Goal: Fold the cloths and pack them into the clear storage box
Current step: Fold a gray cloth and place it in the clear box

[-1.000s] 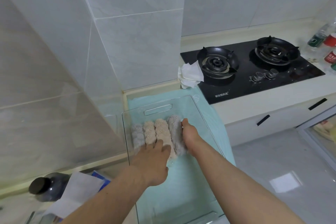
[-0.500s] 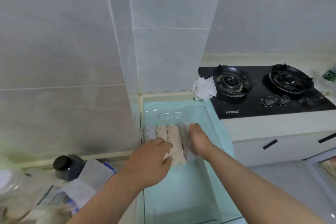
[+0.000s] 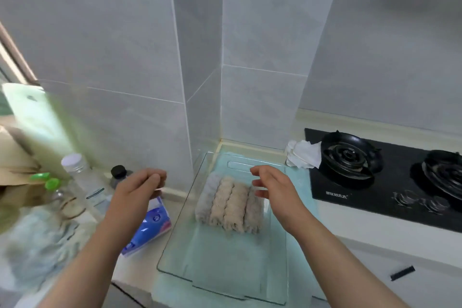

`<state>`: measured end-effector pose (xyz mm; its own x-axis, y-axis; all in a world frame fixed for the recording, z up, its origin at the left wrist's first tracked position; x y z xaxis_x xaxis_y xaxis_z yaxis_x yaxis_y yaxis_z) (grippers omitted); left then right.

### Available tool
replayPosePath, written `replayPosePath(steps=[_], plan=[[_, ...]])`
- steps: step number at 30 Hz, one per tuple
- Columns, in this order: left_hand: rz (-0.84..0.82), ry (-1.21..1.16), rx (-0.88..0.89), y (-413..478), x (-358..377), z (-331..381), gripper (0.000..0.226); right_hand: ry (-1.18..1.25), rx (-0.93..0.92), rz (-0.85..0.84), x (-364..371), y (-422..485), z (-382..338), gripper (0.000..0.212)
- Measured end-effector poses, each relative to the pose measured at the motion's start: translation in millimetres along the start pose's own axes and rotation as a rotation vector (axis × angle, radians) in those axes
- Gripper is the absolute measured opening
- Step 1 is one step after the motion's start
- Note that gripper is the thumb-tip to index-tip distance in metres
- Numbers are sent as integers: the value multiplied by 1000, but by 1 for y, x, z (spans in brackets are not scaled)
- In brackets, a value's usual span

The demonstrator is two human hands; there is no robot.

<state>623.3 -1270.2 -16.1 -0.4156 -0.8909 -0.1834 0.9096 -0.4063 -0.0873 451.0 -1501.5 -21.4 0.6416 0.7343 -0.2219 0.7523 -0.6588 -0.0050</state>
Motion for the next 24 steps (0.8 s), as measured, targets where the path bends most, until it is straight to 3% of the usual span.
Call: replayPosePath(steps=[7, 10, 14, 20, 24], plan=[[295, -32, -41, -139, -32, -2, 25, 4, -153, -399, 23, -66, -20, 19], [396, 14, -60, -210, -58, 3, 15, 18, -199, -535, 49, -104, -34, 20], [584, 61, -111, -303, -110, 1, 29, 45, -218, -723, 97, -157, -54, 18], [888, 33, -201, -459, -185, -27, 39, 31, -358, -1006, 186, -274, -94, 20], [1123, -64, -230, -576, -227, -48, 33, 44, -397, -1220, 243, -380, -108, 20]])
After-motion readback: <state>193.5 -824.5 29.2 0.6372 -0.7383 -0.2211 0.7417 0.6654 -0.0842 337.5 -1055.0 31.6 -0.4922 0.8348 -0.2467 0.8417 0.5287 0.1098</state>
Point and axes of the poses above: each hand's wrist, its own y-axis towards the middle knuckle, its own x-axis out of the palm, z = x × y, the point moved 5 cm from there along y, towards the middle knuckle, and after that the axes turned 5 degrees about -x, right-handed, at the moved point
